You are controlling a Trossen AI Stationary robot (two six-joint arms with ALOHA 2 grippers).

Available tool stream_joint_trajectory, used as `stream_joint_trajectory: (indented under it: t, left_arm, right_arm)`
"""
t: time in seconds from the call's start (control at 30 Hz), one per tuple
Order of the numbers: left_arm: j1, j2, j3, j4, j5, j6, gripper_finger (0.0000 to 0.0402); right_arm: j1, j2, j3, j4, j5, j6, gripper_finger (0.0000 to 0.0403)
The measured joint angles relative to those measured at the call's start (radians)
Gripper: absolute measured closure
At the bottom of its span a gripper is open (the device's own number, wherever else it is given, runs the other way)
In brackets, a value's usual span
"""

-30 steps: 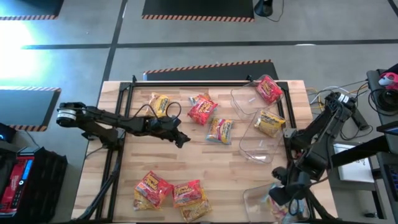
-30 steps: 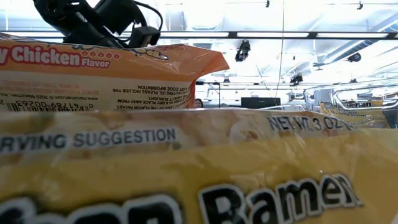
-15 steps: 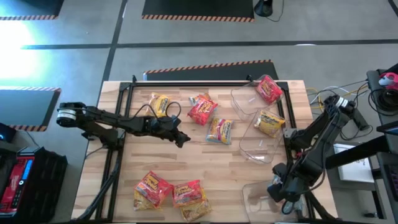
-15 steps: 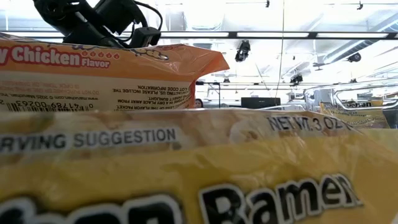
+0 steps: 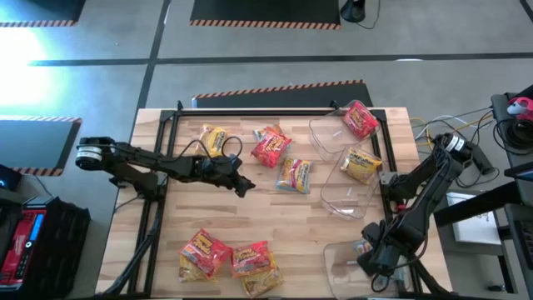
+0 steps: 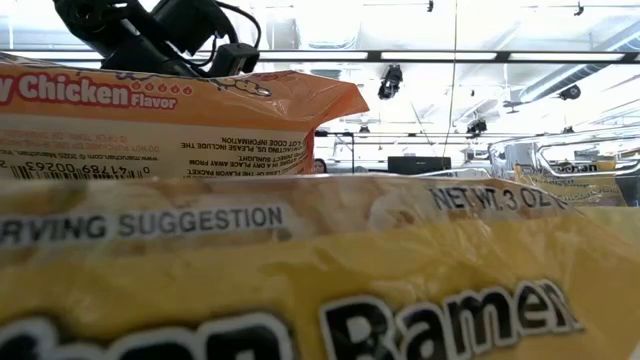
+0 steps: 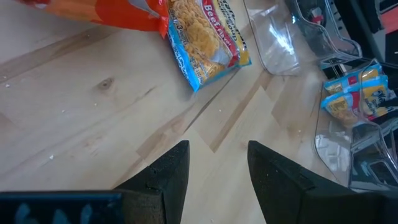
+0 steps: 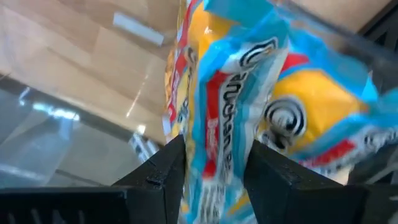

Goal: Sort Maruchan noodles
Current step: Put the blue noodle pack into the bottom transparent bin, then put the orange noodle pack into the top transparent bin

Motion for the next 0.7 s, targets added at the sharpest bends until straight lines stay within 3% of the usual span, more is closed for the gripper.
stream_joint_trajectory:
  t: [0.33,0.7]
  left_arm:
    - [0.000,0.000,0.000,0.003,0.000,-0.020,0.0256]
    - [0.000,0.000,0.000,0.005,0.032,-0.022,0.0256]
  right_arm:
    - [-0.003,-0.056,0.106,-0.095,0.016,-0.018,0.0241]
    - [-0.083,-0.065,0.190,-0.129,0.607,-0.144,0.0257]
